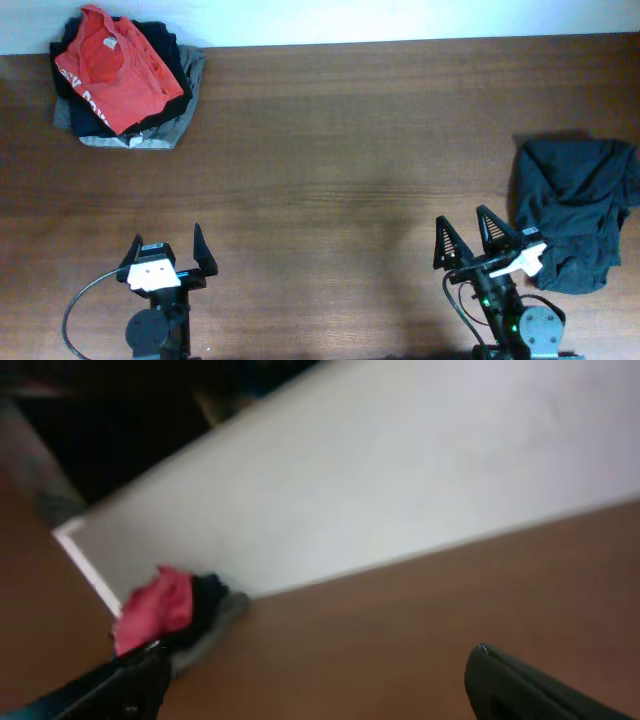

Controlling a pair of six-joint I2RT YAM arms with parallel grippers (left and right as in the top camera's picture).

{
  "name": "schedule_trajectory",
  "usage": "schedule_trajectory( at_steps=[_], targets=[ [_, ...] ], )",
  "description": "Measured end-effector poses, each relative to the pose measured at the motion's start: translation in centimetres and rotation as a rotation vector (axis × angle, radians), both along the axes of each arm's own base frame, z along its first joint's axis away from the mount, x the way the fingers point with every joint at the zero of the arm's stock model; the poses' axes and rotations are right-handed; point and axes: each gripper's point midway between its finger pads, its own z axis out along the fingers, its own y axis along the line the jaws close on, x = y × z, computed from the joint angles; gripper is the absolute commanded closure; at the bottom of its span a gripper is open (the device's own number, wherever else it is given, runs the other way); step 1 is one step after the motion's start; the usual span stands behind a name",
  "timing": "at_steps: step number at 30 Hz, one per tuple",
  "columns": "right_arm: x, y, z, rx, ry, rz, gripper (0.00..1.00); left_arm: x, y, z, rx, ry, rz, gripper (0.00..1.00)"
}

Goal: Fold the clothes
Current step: 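Open the right gripper and reach toward the dark shirt at right, then grasp the crumpled dark shirt with the right gripper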

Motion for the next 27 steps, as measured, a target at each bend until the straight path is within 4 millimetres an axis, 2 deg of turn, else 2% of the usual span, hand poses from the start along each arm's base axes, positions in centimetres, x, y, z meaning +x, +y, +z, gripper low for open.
schedule_trajectory(
  at_steps=[6, 11, 13, 15, 21, 25, 27],
  targets=[
    [-0.6, -1.2, 4.0, -0.040, -0.087, -0.084, 0.01, 0.0, 0.0, 0.0, 0.000, 0.000, 0.000, 0.01],
    [-0.8, -4.3, 7.4, -0.103, -0.008, -0.278, 0.02, 0.0, 0.0, 0.0, 0.000, 0.000, 0.000, 0.01],
    [-0.5, -6.8, 8.7, -0.131, 0.083, -0.419, 0.01, 0.0, 0.0, 0.0, 0.000, 0.000, 0.000, 0.01],
    [-0.2, -8.3, 9.5, -0.145, 0.132, -0.501, 0.02, 0.0, 0.0, 0.0, 0.000, 0.000, 0.000, 0.01],
    [2.6, -13.8, 13.1, -0.264, 0.370, -0.794, 0.01, 0.0, 0.0, 0.0, 0.000, 0.001, 0.000, 0.01],
    [5.0, -18.6, 13.5, -0.353, 0.625, -0.945, 0.02, 0.0, 0.0, 0.0, 0.000, 0.000, 0.000, 0.01],
    [6.2, -21.5, 12.9, -0.381, 0.774, -1.007, 0.01, 0.0, 0.0, 0.0, 0.000, 0.000, 0.000, 0.01]
  ],
)
